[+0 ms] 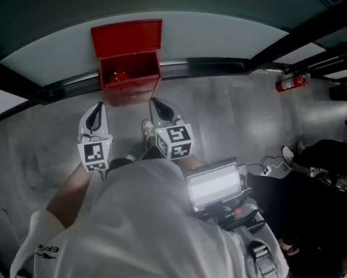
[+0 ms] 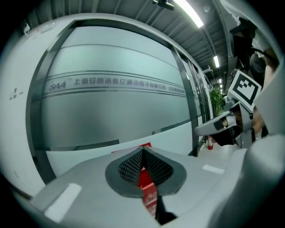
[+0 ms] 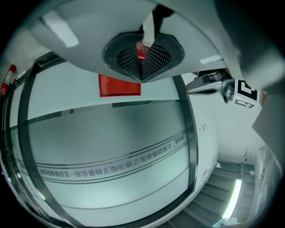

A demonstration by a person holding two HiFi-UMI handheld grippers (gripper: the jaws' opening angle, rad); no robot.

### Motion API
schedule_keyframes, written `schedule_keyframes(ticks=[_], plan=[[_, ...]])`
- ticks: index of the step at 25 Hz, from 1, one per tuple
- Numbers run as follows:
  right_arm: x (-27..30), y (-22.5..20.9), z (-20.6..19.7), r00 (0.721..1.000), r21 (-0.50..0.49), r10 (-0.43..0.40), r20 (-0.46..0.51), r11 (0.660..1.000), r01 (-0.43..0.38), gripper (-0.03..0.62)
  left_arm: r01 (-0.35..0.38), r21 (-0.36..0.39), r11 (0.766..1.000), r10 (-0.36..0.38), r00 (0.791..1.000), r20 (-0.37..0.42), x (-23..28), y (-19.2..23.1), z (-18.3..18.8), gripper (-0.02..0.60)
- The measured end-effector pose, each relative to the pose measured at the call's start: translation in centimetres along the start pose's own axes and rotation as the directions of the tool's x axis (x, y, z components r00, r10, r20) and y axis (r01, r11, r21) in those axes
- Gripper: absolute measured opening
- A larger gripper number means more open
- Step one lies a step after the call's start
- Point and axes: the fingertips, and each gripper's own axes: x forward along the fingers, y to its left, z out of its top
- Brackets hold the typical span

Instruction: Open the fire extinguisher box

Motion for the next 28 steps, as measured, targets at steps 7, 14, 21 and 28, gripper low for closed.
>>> schedule_keyframes(ticks=[7, 14, 21, 28], plan=[[-4.8, 2.6, -1.3, 1.0, -0.014, 0.017, -0.019, 1.0, -0.017, 0.012, 0.031, -0.058, 0.998, -0.032, 0.999, -0.021, -4.6, -1.8, -0.7, 0.003], [-7.5, 3.1, -2.6, 0.998, -0.023, 0.058, -0.033, 0.998, -0.059, 0.012, 0.026, -0.093, 0.995, -0.029, 0.999, -0.025, -6.9, -4.2, -0.7, 0.003], [-8.8, 2.2, -2.2, 0.998, -0.022, 0.06, -0.021, 0.998, -0.06, 0.012, 0.04, -0.087, 0.995, -0.04, 0.999, -0.008, -6.9, -5.9, 0.7, 0.003], [-7.6, 2.8, -2.7, 0.998, -0.033, 0.066, -0.02, 0.997, -0.067, 0.012, 0.047, -0.098, 0.994, -0.047, 0.999, -0.003, -6.1, -5.2, -0.3, 0.003]])
